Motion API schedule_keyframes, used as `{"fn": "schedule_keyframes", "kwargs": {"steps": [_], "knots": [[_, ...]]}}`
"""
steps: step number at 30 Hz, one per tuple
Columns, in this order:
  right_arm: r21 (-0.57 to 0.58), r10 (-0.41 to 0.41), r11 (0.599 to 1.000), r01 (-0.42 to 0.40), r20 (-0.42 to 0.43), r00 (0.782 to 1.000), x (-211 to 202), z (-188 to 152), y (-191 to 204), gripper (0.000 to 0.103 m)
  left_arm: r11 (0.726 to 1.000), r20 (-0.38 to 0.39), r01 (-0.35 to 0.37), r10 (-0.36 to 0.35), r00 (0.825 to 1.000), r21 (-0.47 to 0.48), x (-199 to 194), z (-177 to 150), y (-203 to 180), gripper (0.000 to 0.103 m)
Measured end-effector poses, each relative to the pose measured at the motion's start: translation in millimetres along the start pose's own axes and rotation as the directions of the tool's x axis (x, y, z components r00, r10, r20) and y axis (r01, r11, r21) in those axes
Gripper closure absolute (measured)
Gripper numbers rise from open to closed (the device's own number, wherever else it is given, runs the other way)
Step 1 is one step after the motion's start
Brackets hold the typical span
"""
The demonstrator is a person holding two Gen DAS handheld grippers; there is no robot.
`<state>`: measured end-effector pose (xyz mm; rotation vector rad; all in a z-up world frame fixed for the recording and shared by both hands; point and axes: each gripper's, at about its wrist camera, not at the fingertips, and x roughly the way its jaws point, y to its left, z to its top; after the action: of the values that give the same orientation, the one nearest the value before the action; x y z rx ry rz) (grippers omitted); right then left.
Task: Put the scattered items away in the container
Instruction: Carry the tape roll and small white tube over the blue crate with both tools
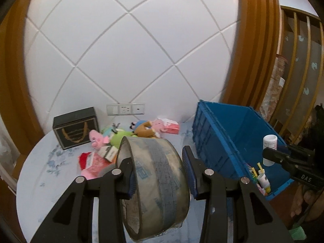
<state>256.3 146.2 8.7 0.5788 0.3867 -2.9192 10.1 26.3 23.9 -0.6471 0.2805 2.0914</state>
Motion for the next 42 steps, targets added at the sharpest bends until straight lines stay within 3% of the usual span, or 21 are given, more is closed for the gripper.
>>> {"fn": "schedule_keyframes", "kwargs": {"steps": [14,22,31,42], "knots": [[0.083,-0.076,0.994,0.076,-0.006,0.997,-29,-3,-90,0.074,0.990,-0.039,0.109,-0.106,0.994,0.091,54,28,-90,0.064],[0.143,-0.131,0.981,0.133,-0.024,0.991,-46,-12,-136,0.074,0.965,-0.068,0.199,-0.190,0.979,0.168,84,45,-154,0.064],[0.199,-0.212,0.955,0.218,-0.053,0.976,-68,-27,-182,0.074,0.918,-0.120,0.320,-0.299,0.947,0.235,113,53,-228,0.064],[0.245,-0.304,0.913,0.326,-0.124,0.945,-77,-46,-231,0.074,0.859,-0.187,0.425,-0.385,0.904,0.285,149,61,-290,0.064]]}}
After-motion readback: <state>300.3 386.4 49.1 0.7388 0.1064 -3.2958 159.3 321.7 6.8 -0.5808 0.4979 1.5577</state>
